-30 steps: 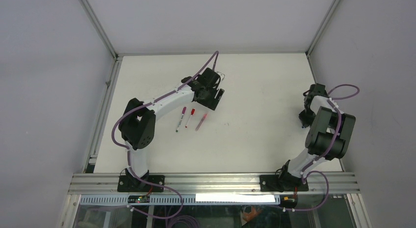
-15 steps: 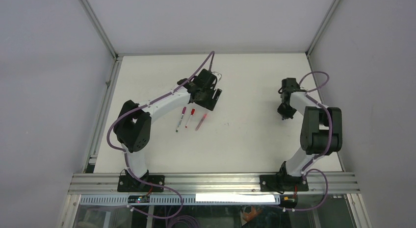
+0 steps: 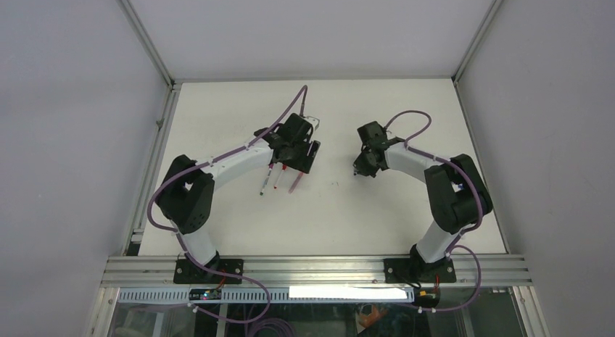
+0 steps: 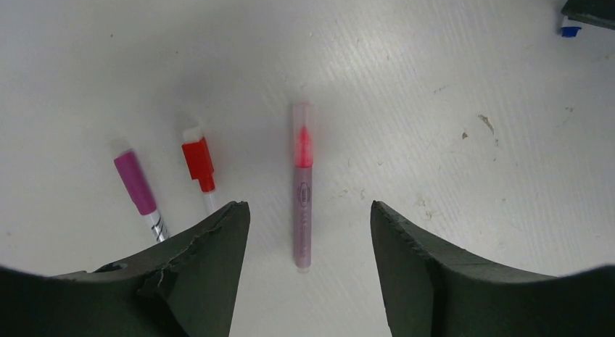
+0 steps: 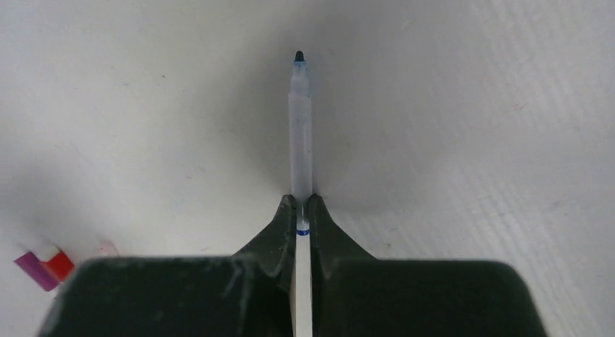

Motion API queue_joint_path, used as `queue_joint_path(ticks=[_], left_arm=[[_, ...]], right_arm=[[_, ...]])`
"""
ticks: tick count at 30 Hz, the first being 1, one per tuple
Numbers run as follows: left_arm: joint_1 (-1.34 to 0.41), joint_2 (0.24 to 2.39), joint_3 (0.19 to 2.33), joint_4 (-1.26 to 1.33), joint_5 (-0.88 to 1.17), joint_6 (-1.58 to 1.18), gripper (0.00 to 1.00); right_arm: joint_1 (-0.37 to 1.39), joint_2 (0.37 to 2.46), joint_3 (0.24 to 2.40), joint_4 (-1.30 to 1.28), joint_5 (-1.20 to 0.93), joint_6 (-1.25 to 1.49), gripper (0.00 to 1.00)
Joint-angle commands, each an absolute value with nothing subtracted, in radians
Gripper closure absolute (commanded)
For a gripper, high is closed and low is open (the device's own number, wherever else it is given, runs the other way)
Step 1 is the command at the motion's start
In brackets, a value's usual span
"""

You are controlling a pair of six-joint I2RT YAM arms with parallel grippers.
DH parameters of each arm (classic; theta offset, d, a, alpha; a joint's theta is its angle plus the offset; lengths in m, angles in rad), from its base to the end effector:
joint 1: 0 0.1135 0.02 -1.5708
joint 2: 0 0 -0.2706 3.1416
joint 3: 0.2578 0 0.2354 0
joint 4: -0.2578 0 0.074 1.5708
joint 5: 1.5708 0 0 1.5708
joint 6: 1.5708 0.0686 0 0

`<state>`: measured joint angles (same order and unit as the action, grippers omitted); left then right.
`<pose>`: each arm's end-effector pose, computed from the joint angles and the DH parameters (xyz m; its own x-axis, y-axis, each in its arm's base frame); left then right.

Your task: Insert the pens into the pen caps

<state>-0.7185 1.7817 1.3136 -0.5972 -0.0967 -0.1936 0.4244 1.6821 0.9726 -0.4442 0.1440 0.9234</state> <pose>0.2872 -0.2424 0.2045 -0.7656 0.4151 -0.4914 0.4817 0.8763 -0.0103 0.2951 0.1225 0.1499 -0.7853 0.5114 -0.3490 0.4508 0.8586 0.2440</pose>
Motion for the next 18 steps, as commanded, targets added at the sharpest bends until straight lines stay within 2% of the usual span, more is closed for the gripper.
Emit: queue_joint_path(ticks=[1,5,8,14,18], left_arm=[[-0.718,1.664,1.26,-0.541,-0.12,-0.219,0.36],[-0.718,1.634,1.219,-0.518,-0.115,-0.223,0.36],[-0.718,1.628,1.205,-0.501,-0.104,-0.228,0.36],[-0.718,1.629,1.2,-0.477,-0.081,-0.228,0.36],[-0.718,1.635,1.201,-0.465,-0.067,-0.227,0.36]], right_arm=[[0.469,1.688,0.93,-0.38,0.121,1.11,1.0],[0.527,1.7,0.942,-0.382,0.133,1.165,0.99],[0.555,1.719,0.982,-0.413,0.126,1.159,0.89],[0.566,1.719,1.062,-0.482,0.173,1.105,0.75],[0.548,1.72,1.11,-0.503,0.215,1.061,0.7]])
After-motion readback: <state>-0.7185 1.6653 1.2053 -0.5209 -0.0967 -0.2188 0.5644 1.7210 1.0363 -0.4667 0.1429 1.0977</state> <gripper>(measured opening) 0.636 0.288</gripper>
